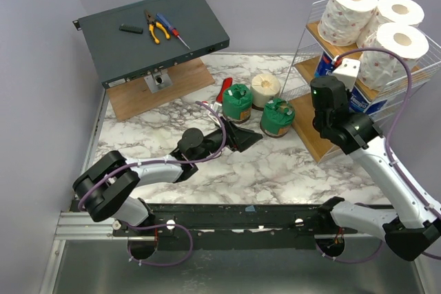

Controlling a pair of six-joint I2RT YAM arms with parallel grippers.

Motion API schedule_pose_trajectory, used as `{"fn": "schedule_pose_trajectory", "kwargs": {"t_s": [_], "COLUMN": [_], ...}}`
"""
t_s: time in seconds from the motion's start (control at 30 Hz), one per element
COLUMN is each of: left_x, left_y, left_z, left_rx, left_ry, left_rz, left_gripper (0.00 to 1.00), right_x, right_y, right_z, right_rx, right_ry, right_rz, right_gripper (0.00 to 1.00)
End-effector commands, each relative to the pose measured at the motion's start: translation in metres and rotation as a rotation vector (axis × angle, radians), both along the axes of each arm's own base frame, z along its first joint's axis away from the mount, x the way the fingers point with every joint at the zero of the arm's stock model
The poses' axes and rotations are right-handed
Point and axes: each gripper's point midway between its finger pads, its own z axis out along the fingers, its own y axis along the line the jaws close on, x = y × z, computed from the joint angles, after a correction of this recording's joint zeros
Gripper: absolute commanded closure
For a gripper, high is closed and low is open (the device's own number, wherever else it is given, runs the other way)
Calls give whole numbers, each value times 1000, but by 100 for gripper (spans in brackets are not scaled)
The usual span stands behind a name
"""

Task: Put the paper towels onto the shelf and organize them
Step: Adjust the paper towel on the shelf, then pick up the paper towel from the center of the board.

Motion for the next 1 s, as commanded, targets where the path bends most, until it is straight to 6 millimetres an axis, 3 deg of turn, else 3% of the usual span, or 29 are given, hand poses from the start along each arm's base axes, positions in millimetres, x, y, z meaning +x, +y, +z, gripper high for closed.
{"fn": "schedule_pose_trajectory", "kwargs": {"t_s": [0.0, 0.13, 0.23, 0.4, 0.5, 0.57, 0.7, 0.97], "left_x": [-1, 0, 3, 10, 18, 19, 14, 0], "left_y": [9, 17, 26, 53, 79, 95, 118, 154], "left_z": [13, 11, 5, -17, -33, -44, -63, -103], "left_rx": [-18, 10, 49, 189, 310, 385, 469, 525], "left_ry": [-42, -47, -40, -1, 50, 81, 125, 185], "left_rz": [21, 54, 105, 224, 338, 386, 425, 484], "left_gripper": [28, 28, 28, 25, 22, 21, 18, 17], "right_x": [15, 21, 21, 26, 31, 36, 50, 73], "right_y": [81, 139, 177, 206, 210, 209, 198, 177], "right_z": [4, -4, -29, -68, -85, -97, -122, -151], "right_rx": [197, 250, 244, 309, 333, 313, 245, 205], "right_ry": [22, 47, 116, 155, 145, 155, 185, 204], "right_rz": [385, 584, 674, 719, 703, 678, 554, 441], "right_gripper": [98, 87, 76, 51, 33, 30, 29, 31]}}
